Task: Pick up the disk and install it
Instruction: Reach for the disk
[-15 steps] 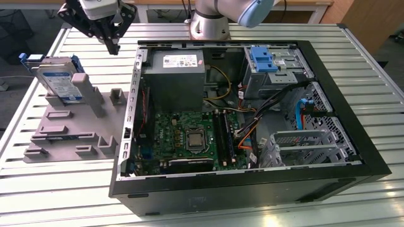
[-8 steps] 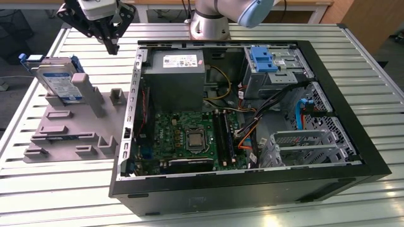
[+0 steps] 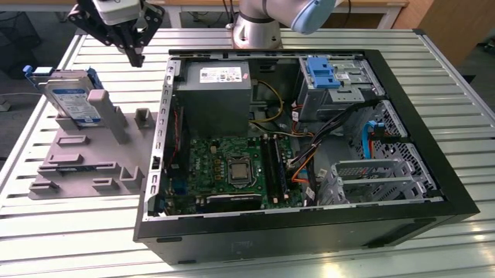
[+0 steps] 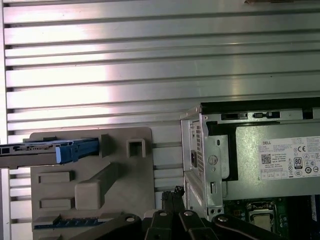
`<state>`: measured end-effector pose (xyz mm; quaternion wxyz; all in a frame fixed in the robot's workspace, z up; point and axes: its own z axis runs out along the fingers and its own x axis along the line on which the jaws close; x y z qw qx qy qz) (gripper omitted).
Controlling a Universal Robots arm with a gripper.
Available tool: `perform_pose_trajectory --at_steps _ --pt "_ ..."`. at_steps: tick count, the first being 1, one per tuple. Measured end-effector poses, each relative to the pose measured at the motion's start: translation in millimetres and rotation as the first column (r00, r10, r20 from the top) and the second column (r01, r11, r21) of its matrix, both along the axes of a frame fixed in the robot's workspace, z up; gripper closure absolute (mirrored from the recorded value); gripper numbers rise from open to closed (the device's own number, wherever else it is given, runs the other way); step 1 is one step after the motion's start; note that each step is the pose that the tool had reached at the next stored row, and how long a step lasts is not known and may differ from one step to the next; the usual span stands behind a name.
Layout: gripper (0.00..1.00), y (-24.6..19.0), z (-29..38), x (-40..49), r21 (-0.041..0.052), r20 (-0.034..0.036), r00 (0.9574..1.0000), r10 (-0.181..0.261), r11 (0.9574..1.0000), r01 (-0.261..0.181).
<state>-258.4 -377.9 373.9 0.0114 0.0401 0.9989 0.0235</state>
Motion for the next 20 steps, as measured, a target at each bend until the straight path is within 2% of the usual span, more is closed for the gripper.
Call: perform_pose_trajectory --at_steps 13,20 --pt "0.89 1.7 -1.8 -7.5 0.0 -0.0003 1.0 0.0 1.0 0.0" --pt "0.89 4.2 -3.0 -13.4 0.0 -0.0003 1.0 0.0 1.0 0.0"
